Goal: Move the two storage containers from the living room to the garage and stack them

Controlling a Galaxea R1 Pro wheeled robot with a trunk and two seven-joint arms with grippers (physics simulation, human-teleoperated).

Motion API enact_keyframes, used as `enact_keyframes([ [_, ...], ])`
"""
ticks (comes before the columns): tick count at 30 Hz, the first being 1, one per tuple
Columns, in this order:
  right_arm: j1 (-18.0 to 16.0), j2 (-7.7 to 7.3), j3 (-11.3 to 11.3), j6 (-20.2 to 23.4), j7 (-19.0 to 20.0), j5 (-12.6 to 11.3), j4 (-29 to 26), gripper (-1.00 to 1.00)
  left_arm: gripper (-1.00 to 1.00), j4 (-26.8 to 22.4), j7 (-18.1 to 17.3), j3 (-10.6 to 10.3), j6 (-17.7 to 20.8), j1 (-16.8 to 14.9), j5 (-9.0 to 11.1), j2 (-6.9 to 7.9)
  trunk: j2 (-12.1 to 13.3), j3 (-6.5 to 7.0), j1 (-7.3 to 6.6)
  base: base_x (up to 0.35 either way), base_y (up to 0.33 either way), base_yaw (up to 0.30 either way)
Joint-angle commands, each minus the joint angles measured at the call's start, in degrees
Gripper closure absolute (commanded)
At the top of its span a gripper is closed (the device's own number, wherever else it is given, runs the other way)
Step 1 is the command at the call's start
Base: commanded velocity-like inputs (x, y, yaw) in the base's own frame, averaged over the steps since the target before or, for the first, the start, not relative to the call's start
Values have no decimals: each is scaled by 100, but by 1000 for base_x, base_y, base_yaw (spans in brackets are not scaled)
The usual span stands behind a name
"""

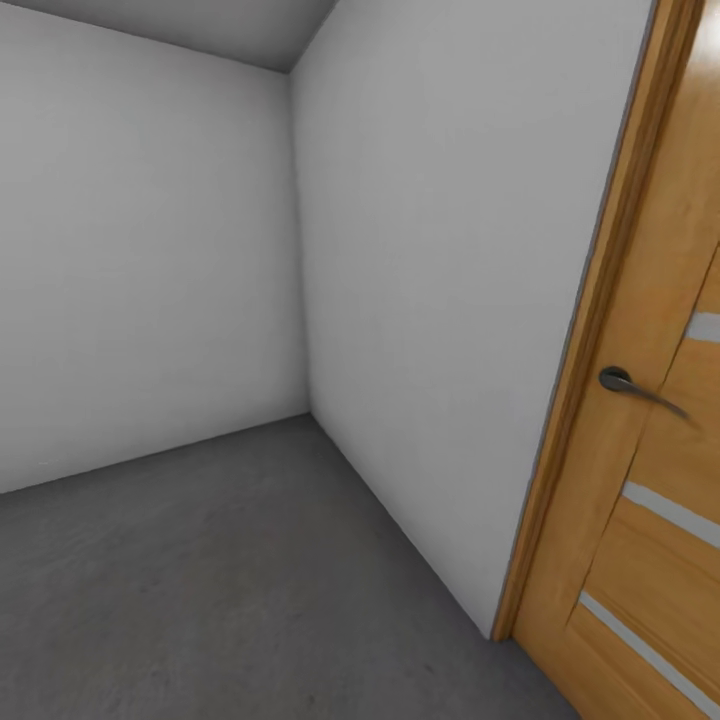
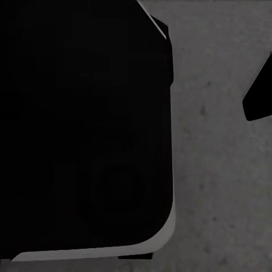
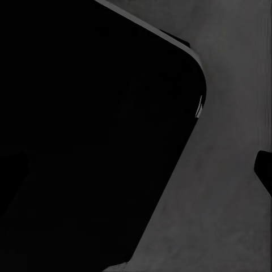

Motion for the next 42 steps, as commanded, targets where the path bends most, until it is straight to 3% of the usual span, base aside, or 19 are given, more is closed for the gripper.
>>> enact_keyframes([
  [1,-1,0,47,-17,-3,-54,1,-100,-100,-4,2,2,-4,0,6,0,-2,-5,3,169,0,-28],
  [42,-1,5,47,-7,-3,-54,1,-100,-100,-4,2,2,-31,0,3,0,-2,-5,3,6,0,-264],
])
